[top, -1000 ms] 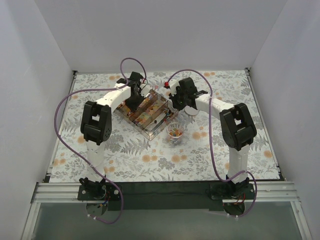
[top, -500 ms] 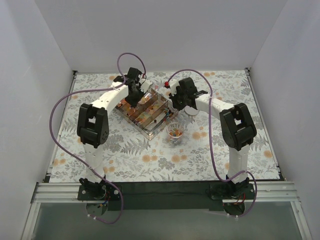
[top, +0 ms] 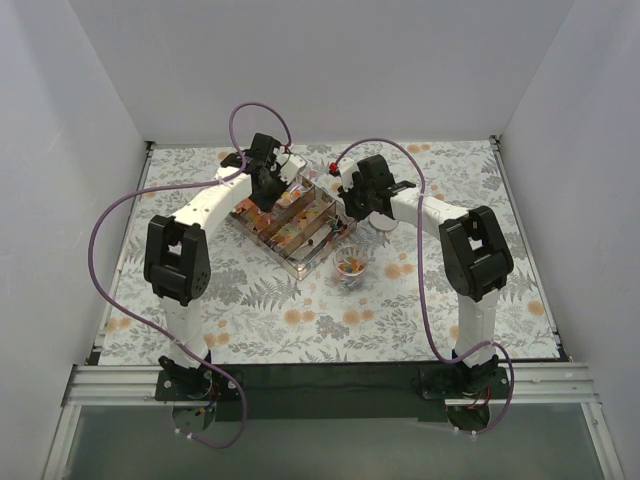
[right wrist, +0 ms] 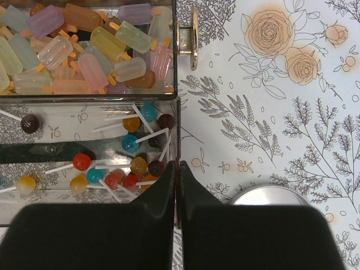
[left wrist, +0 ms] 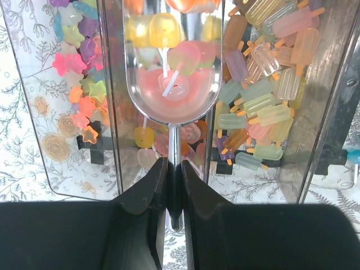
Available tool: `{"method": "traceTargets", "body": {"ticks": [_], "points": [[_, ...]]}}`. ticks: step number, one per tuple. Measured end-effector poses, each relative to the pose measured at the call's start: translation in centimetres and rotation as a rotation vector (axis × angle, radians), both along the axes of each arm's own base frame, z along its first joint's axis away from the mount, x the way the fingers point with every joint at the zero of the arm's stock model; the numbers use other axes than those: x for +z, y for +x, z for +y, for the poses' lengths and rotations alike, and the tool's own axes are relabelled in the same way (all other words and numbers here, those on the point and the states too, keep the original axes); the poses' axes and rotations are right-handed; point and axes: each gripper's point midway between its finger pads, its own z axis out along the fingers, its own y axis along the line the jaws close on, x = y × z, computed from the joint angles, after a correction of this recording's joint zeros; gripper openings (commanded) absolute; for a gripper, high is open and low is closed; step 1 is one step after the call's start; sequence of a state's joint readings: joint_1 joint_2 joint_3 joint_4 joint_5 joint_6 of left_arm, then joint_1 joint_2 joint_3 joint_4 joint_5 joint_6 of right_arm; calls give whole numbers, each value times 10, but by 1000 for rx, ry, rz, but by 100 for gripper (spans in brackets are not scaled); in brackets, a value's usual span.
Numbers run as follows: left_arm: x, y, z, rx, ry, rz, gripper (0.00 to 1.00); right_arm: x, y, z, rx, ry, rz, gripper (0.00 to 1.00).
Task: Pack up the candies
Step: Scoop the fake candies from the storage box.
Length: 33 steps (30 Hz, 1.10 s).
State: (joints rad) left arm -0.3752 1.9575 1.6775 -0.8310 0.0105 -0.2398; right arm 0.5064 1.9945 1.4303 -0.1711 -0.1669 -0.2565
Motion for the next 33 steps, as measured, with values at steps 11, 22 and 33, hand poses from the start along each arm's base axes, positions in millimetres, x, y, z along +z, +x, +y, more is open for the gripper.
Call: {"method": "traceTargets", "body": {"ticks": [11, 22, 33], "points": [[-16, -13, 17, 17, 50, 24, 0, -1, 0, 0, -5, 6, 0, 1], [-13, -23, 33, 31, 106, 70, 0, -1, 1, 1, -5, 7, -4, 1], [4, -27, 45, 39, 173, 83, 0, -1, 1, 1, -6, 3, -7, 1]]}}
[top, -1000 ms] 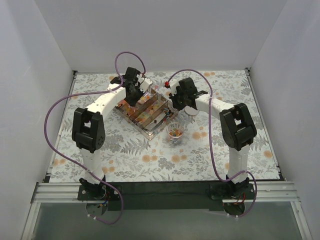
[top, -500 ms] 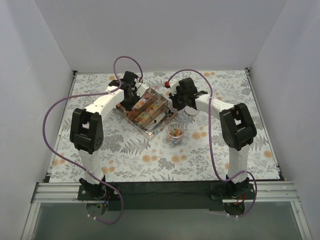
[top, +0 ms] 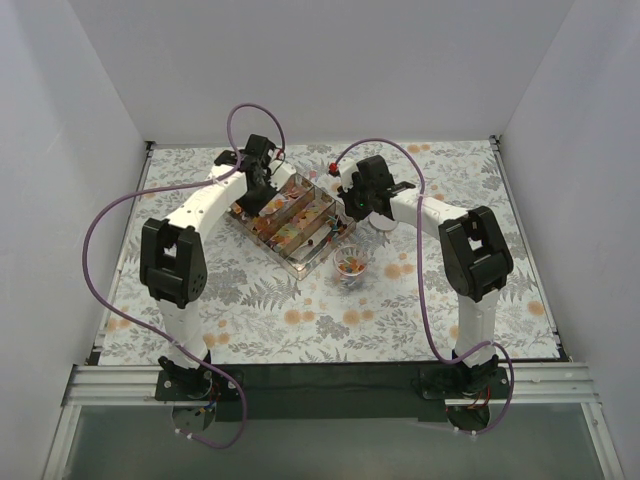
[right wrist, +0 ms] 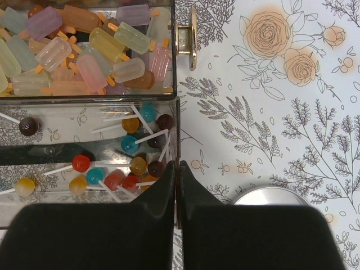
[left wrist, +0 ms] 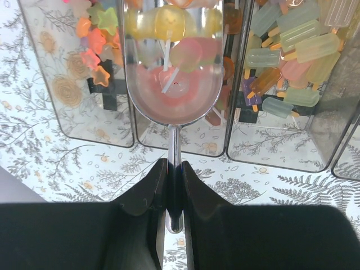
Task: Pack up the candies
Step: Scoop the fake candies from the storage box.
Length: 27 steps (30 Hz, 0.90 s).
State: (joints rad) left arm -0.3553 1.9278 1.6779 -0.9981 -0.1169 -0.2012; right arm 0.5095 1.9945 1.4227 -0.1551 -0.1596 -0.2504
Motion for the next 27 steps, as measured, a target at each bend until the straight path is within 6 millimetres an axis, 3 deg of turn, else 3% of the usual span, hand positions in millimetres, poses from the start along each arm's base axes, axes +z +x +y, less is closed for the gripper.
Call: {"method": "traceTargets", "body": {"ticks": [9, 21, 27], "points": [[14, 4, 1, -3, 13, -5, 0, 0, -1, 3, 2, -3, -6, 1], [-20, -2, 8, 9, 89, 110, 0, 0, -1, 3, 3, -6, -9, 1], [-23, 3, 2, 5, 97, 115, 0, 0, -1, 4, 6, -16, -17, 1]]}}
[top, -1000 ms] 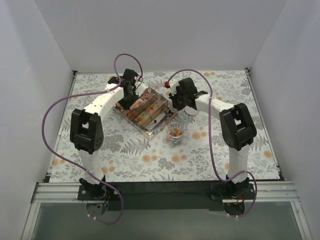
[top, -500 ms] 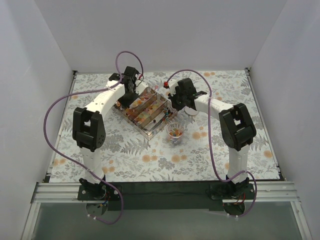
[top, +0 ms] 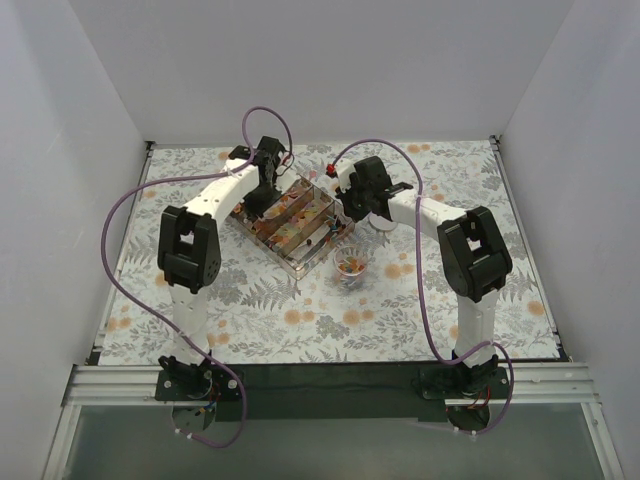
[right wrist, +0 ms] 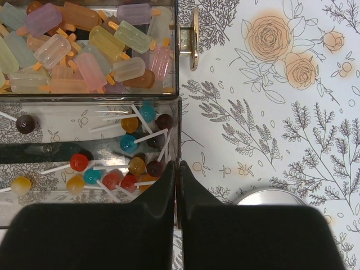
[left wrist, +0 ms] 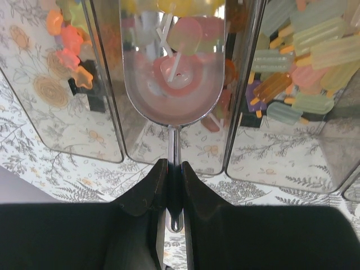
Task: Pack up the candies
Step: Scoop the fake candies from the storage box.
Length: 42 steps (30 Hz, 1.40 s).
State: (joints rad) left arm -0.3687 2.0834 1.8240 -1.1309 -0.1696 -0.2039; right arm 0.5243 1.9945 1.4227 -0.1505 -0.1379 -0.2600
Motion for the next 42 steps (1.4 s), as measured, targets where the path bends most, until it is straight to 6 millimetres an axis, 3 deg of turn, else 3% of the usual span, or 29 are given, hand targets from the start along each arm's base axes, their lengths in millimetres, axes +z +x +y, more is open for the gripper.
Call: {"method": "traceTargets", "body": {"ticks": [15, 19, 25, 36, 42], "points": [[-23, 21, -22, -20, 11, 30, 0, 0, 0, 1, -4, -13, -9, 1], [-23, 23, -24, -20, 18, 37, 0, 0, 0, 1, -6, -15, -9, 1], [-18, 36, -42, -34, -14, -14, 0, 0, -1, 2, -9, -14, -9, 1], [-25, 41, -45, -19, -39, -62, 0, 0, -1, 3, -23, -4, -2, 1], [-28, 40, -45, -10, -143, -132, 0, 0, -1, 2, -27, 2, -10, 1]]}}
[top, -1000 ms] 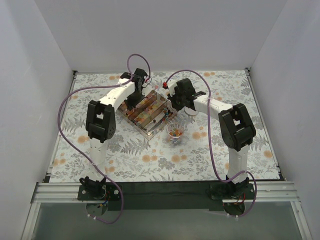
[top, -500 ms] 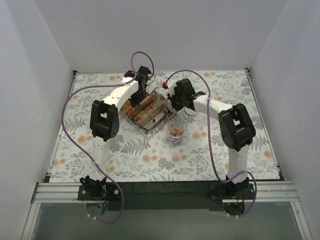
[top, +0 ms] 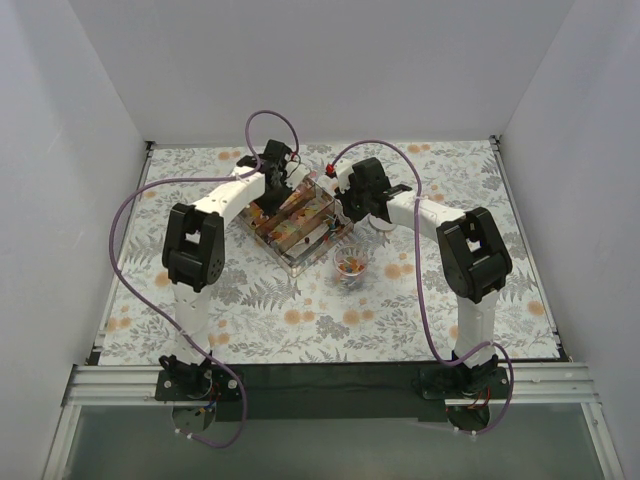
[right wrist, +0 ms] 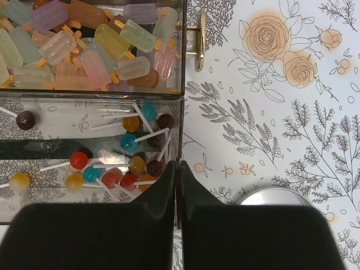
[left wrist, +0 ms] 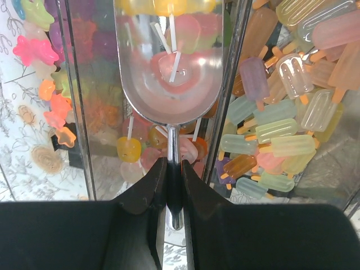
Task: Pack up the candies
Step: Scoop the fake candies from the storage box.
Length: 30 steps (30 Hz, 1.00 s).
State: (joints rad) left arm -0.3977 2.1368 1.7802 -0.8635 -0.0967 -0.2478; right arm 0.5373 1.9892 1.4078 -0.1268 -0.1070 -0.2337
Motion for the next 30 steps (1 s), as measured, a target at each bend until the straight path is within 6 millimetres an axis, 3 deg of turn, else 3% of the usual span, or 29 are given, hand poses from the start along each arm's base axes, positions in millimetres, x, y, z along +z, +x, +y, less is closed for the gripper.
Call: {"method": "traceTargets", "body": {"ticks": [30], "points": [[-10, 2, 2, -26, -118, -92, 0, -1, 0, 0, -2, 14, -29, 1]]}}
